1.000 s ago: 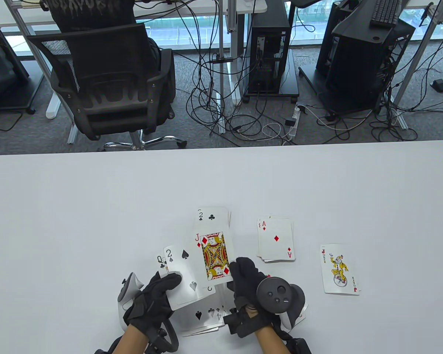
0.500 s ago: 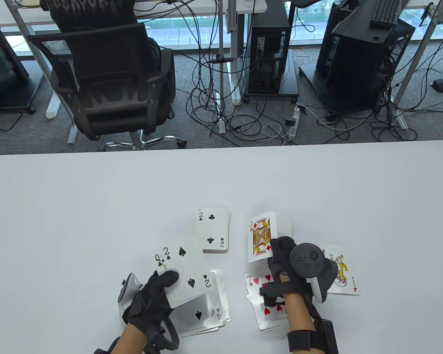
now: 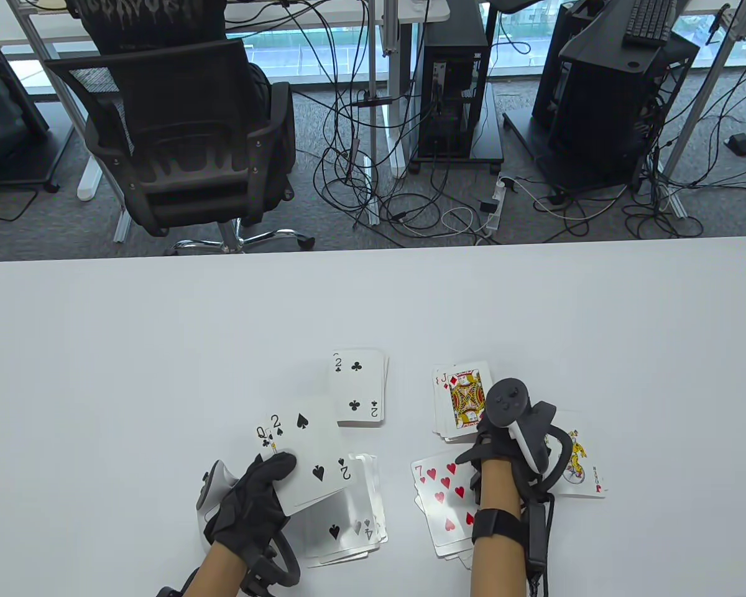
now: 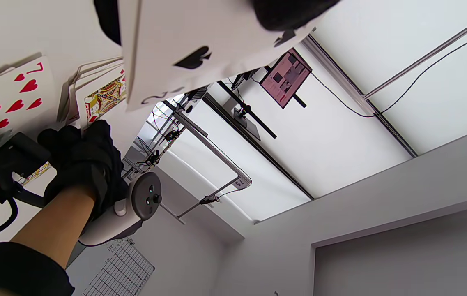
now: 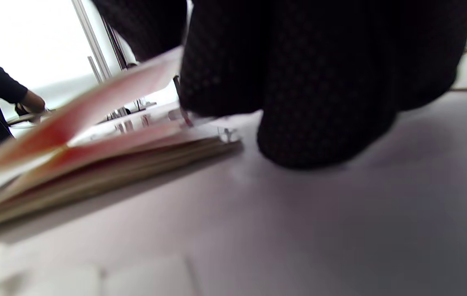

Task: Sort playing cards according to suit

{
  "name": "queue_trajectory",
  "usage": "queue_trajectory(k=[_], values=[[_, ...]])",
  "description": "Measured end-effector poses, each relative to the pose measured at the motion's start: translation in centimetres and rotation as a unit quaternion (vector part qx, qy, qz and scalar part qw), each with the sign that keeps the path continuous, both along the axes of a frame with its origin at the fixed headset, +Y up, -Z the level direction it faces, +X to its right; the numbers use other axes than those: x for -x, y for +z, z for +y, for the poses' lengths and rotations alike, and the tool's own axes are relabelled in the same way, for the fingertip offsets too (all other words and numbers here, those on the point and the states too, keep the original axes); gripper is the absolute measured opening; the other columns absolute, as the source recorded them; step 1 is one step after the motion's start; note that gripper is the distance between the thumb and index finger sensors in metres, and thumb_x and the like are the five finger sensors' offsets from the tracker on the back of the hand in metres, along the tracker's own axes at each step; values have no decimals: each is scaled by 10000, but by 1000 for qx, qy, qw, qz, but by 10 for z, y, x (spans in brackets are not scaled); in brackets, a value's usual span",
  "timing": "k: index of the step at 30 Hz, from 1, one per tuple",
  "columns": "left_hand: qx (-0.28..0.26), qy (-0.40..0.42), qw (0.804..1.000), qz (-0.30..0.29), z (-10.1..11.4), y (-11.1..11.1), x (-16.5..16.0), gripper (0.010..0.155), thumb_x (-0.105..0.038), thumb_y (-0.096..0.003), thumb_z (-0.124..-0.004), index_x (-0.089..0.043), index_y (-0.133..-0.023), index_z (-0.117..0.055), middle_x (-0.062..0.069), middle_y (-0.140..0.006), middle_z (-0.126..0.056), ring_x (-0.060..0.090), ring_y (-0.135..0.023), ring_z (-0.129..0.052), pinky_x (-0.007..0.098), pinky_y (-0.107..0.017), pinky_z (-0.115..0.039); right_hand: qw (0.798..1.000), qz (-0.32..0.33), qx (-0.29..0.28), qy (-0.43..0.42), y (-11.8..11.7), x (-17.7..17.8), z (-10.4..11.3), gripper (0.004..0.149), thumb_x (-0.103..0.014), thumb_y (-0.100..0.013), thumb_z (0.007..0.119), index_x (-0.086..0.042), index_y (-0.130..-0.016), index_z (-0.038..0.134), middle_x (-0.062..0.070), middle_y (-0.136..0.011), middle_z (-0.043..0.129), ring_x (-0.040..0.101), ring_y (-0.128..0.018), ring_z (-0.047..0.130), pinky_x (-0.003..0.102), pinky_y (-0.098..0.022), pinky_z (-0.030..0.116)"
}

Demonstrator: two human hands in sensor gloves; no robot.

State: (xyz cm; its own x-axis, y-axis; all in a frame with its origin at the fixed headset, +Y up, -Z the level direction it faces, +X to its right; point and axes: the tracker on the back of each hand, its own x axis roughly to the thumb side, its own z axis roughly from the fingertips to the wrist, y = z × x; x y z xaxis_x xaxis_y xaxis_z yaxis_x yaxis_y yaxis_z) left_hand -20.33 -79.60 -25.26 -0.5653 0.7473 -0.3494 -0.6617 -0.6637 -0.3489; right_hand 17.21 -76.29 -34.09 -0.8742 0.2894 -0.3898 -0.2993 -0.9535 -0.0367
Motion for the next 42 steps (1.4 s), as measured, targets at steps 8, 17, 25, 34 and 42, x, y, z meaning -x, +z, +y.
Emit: queue_trajectory(k=[8, 17, 25, 34, 42], values=[[3, -1, 1000, 4, 0, 0, 0, 482, -406, -642, -574, -299, -1081, -405, -29, -1099, -567, 219, -956, -744, 430, -721, -647, 983, 43, -86, 159, 10, 16, 29, 569, -323, -556, 655, 199, -776, 700, 126, -385, 932, 319, -236, 974, 521, -327, 828], [6, -2, 1000, 3, 0, 1, -1, 481, -417, -645, -568, -297, -1081, -405, -26, -1098, -568, 223, -955, -744, 433, -721, -645, 932, 260, -251, -41, 47, 100, 64, 559, -317, -562, 645, 195, -779, 698, 134, -424, 936, 331, -274, 980, 527, -351, 826], [2, -6, 1000, -3, 0, 1, -1, 479, -413, -644, -573, -296, -1079, -412, -27, -1096, -574, 224, -953, -746, 434, -719, -647, 866, 351, -183, -306, 86, 156, 42, 758, -382, -536, 715, 260, -887, 521, 255, -603, 862, 461, -453, 915, 635, -435, 736], [-12, -26, 1000, -10, 1, -1, -1, 472, -415, -645, -573, -297, -1078, -425, -25, -1095, -578, 228, -954, -744, 438, -719, -644, 867, 314, -219, -319, 91, 155, 27, 520, -289, -487, 781, 141, -766, 690, 74, -436, 906, 278, -297, 979, 504, -352, 838], [-7, -32, 999, -3, 1, 0, 1, 461, -405, -644, -581, -300, -1071, -443, -34, -1088, -593, 224, -949, -752, 436, -717, -648, 885, 290, -220, -291, 90, 144, 25, 392, -197, -521, 693, 140, -711, 750, 77, -375, 934, 279, -244, 992, 494, -318, 852]])
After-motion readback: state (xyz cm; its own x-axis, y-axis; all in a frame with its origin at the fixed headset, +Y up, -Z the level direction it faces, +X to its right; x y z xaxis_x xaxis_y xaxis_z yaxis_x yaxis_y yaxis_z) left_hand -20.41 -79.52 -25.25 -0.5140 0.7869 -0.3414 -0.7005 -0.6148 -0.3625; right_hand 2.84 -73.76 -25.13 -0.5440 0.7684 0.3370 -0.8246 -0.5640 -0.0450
